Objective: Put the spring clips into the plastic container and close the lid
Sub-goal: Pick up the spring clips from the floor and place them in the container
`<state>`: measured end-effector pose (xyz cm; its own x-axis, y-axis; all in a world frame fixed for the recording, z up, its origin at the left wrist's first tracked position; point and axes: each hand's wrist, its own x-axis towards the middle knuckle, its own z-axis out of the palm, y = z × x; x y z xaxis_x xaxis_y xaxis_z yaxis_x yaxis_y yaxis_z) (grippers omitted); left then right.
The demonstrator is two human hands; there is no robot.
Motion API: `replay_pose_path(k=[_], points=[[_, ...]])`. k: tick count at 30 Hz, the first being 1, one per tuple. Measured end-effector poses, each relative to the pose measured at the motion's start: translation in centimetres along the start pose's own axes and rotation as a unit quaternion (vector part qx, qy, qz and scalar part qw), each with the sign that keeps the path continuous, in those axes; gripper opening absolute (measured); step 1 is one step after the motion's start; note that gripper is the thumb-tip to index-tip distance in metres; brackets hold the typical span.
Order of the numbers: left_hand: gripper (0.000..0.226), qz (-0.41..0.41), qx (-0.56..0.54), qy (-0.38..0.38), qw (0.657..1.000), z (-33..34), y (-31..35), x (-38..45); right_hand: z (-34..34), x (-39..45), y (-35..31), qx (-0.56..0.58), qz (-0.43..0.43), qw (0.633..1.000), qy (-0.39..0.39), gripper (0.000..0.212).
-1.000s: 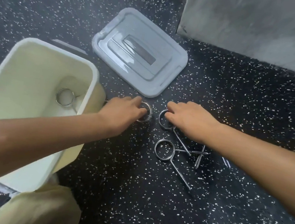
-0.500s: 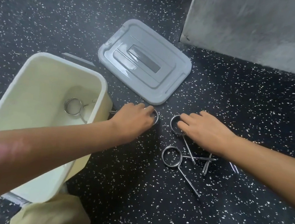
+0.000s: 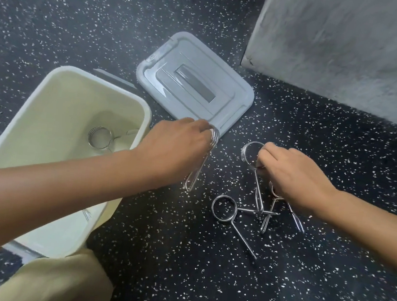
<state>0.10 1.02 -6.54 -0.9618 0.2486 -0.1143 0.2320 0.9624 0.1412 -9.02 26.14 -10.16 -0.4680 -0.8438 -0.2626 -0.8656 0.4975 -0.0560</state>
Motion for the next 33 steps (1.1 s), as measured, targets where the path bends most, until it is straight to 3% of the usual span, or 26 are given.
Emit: replay_pose_path(k=[5,14,25,33], points=[[0.019,-0.034,-0.041,0.045,0.998,-3.4,0.6,-1.6,-2.4,0.6,-1.4,0.055,-0.017,0.997,0.043,0.023],[0.008,-0.113,-0.111,0.050,0.986,-9.0,-1.5,-6.0,-6.3,3.3,-5.3,0.059,-0.041,0.993,0.089,0.002],[0.022,-0.276,-0.102,0.047,0.955,-7.3,-8.8,-12.7,-10.4,6.8,-9.6,0.082,-0.069,0.990,0.092,0.010],[0.032,-0.331,-0.093,-0.093,0.934,0.3,-11.8,-14.7,-11.2,8.4,-11.1,0.091,-0.080,0.988,0.095,0.014]])
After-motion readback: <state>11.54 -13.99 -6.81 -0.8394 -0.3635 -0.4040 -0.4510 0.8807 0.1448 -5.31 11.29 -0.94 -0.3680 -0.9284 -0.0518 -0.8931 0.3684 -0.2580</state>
